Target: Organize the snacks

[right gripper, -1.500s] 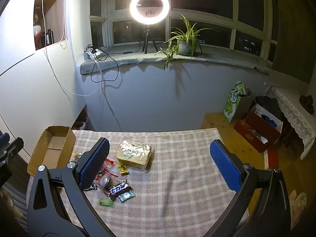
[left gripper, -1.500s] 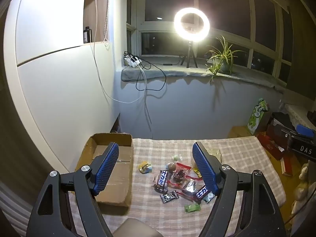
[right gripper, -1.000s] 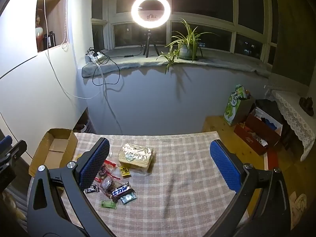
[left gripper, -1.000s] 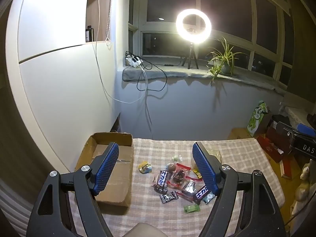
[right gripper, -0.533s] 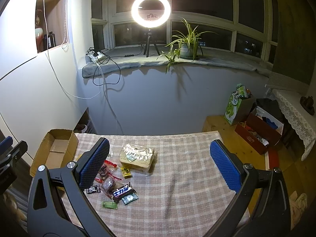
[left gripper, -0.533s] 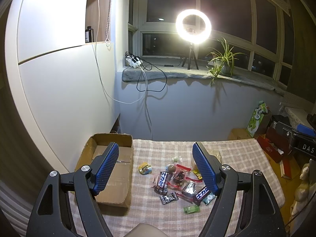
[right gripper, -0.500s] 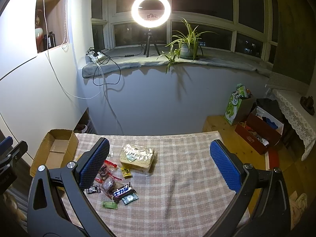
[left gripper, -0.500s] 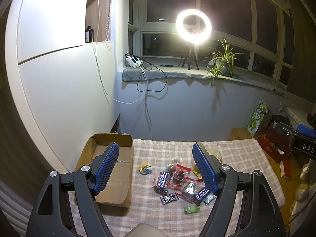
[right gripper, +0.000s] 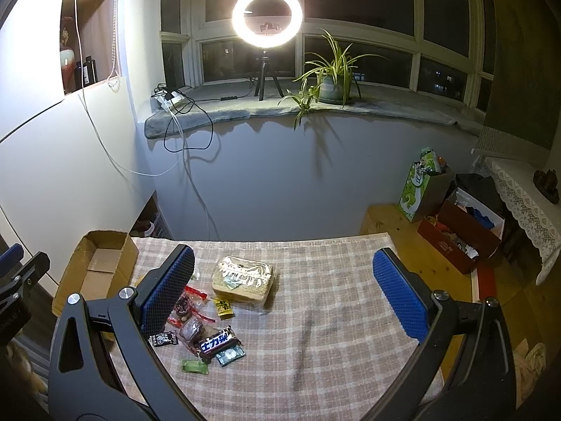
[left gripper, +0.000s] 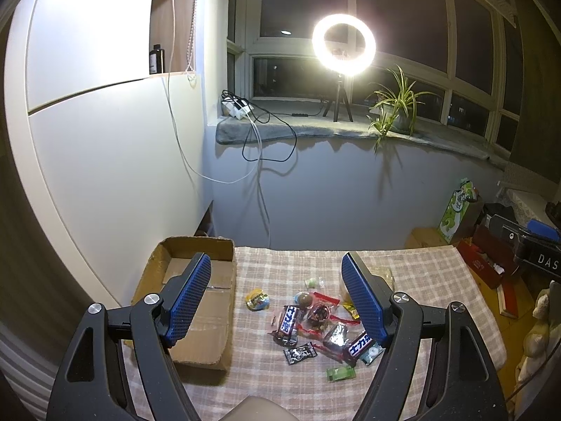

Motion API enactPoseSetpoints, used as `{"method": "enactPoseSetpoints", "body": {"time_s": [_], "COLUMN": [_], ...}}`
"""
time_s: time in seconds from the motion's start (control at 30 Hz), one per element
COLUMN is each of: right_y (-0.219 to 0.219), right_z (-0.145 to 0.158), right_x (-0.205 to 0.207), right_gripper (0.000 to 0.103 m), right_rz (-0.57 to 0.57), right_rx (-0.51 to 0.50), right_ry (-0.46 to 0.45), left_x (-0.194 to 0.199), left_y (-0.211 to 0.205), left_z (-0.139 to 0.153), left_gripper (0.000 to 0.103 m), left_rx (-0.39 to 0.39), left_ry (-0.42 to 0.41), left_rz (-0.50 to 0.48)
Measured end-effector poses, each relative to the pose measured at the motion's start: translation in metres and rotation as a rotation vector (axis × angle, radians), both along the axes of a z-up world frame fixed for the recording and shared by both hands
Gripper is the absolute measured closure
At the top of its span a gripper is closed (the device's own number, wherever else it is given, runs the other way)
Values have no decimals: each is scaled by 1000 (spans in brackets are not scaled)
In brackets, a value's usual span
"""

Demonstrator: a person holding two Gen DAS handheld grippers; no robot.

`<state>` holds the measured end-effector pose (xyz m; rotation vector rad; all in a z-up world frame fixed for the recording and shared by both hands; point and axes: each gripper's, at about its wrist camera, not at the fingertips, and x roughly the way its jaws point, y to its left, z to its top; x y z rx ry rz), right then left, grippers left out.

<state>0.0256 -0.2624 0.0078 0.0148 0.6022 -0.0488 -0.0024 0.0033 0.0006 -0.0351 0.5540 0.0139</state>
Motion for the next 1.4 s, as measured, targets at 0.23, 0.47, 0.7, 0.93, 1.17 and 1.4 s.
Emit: {"method": "enactPoseSetpoints", "body": {"time_s": [0.23, 0.47, 0.7, 0.93, 1.17, 1.4], "right_y": [5, 4, 4, 8, 7, 12], "right_z": [-2, -2, -2, -6, -10, -22], "right_x": [4, 4, 4, 6, 7, 9], "right_gripper": [0, 0, 0, 0, 0, 0], "right_rz": [1, 1, 2, 1, 2, 10], "right_rx": [-1, -1, 1, 3, 6, 7], "right_ry": [2, 2, 3, 7, 12, 30], "left_x": [2, 6, 8, 9, 9, 13], "left_y": [0, -2, -2, -3, -4, -2], "left_z": [0, -3, -4, -7, -10, -13], "left_gripper": [26, 26, 26, 26, 26, 26], "left_rx": [1, 1, 3, 4, 3, -2], "left_ry": [0, 4, 7, 9, 14, 28], "left_rz": [0, -1, 0, -2, -7, -11]}}
